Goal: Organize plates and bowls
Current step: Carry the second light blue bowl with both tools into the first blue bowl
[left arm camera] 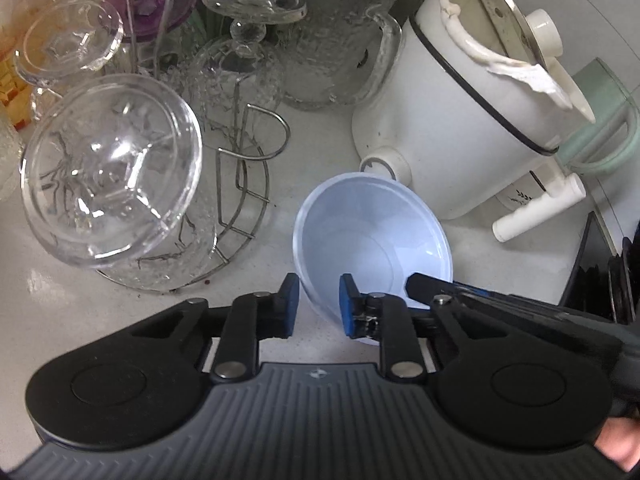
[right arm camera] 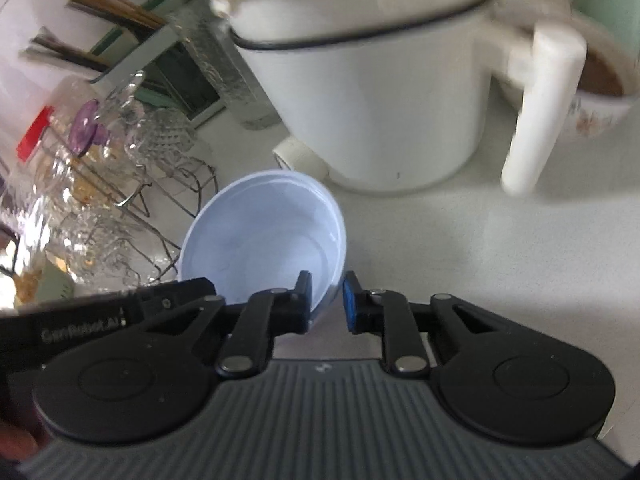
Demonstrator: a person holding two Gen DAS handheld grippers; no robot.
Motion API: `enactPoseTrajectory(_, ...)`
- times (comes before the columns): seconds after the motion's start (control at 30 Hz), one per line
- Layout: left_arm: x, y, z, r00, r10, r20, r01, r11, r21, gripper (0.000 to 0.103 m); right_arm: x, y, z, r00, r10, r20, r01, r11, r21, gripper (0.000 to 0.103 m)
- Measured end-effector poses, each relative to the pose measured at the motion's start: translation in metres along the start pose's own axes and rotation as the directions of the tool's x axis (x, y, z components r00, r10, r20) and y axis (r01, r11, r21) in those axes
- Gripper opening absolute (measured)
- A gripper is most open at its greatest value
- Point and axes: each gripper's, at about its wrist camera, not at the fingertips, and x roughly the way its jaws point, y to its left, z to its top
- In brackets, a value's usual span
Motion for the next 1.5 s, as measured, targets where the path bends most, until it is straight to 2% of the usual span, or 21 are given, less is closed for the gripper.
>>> enactPoseTrajectory(0.33,-0.023,-0.014,0.002,1.000,-0.005,-0.008,0.006,0.998,0.063,0.025,-0.020,0.001,0.001,0.999,0.002,0.049,-0.003,1.000,0.016,0.018)
enactPoseTrajectory(0.6,-0.044,-0.023,-0.001,1.000,-0.025,0.002,0.025,0.995,0.092,0.025,-0.046,-0.001,-0.012,0.996,-0.002,0.091,0.000,1.000,0.022,0.018)
enactPoseTrajectory(0.7,-0.056,-0.028,-0.005,1.000,-0.028,0.012,0.027,0.991,0.133,0.025,-0.058,-0.002,-0.017,0.994,0.002,0.107,-0.006,0.999,0.032,0.018)
enactPoseTrajectory(0.97,-0.084,-0.038,-0.015,0.998,-0.039,0.040,0.032,0.986,0.161,0.025,-0.080,0.000,-0.025,0.989,0.019,0.146,-0.027,0.998,0.055,0.017)
enactPoseTrajectory(1.23,-0.125,-0.028,-0.031,0.995,-0.051,0.083,0.038,0.988,0.150,0.025,-0.098,0.011,-0.035,0.982,0.080,0.170,-0.091,0.994,0.058,0.016)
enactPoseTrajectory(1.5,-0.156,-0.016,-0.043,0.991,-0.069,0.118,0.054,0.991,0.122,0.025,-0.118,0.029,-0.051,0.974,0.109,0.197,-0.114,0.993,0.014,0.016)
